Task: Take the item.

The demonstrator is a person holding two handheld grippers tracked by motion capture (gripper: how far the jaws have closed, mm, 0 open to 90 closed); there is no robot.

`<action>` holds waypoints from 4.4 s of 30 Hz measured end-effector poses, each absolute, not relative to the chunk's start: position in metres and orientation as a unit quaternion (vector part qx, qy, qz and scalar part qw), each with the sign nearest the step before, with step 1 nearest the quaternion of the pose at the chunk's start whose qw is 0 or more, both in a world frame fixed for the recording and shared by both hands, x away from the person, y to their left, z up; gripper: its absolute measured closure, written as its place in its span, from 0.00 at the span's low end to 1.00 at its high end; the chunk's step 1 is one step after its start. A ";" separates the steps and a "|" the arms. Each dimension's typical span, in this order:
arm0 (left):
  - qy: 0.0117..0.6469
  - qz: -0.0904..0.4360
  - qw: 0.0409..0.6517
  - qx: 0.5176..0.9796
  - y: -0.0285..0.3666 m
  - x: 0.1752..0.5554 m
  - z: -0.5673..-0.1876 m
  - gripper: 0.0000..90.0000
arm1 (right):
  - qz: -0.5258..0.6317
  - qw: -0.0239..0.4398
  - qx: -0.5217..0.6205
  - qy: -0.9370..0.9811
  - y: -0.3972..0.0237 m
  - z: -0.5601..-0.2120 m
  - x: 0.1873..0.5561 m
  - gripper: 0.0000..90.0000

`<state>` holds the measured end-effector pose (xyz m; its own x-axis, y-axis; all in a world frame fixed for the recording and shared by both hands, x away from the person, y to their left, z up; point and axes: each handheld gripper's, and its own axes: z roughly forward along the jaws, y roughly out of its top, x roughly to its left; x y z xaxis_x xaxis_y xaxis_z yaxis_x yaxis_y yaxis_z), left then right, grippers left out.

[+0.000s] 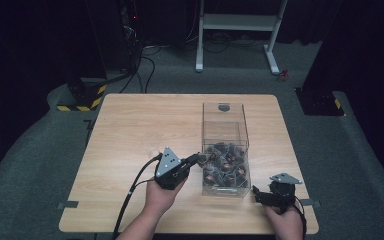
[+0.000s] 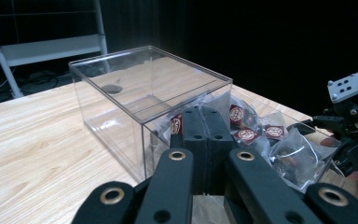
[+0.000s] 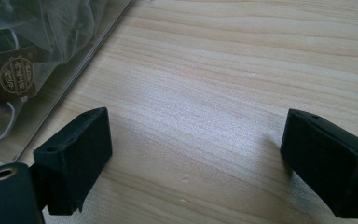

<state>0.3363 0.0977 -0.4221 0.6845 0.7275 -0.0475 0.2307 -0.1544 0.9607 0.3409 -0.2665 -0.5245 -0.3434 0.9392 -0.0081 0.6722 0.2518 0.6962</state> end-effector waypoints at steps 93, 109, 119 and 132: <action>0.454 0.280 0.526 0.663 0.234 0.368 -0.428 1.00 | 0.307 0.220 0.525 0.763 -0.267 -0.525 0.341 0.10; 0.467 0.273 0.508 0.670 0.232 0.388 -0.433 1.00 | 0.307 0.220 0.525 0.763 -0.267 -0.525 0.341 0.10; 0.471 0.269 0.493 0.680 0.228 0.396 -0.440 1.00 | 0.307 0.220 0.525 0.763 -0.267 -0.525 0.341 0.10; 0.477 0.266 0.476 0.689 0.225 0.401 -0.447 1.00 | 0.307 0.220 0.525 0.763 -0.267 -0.525 0.341 0.10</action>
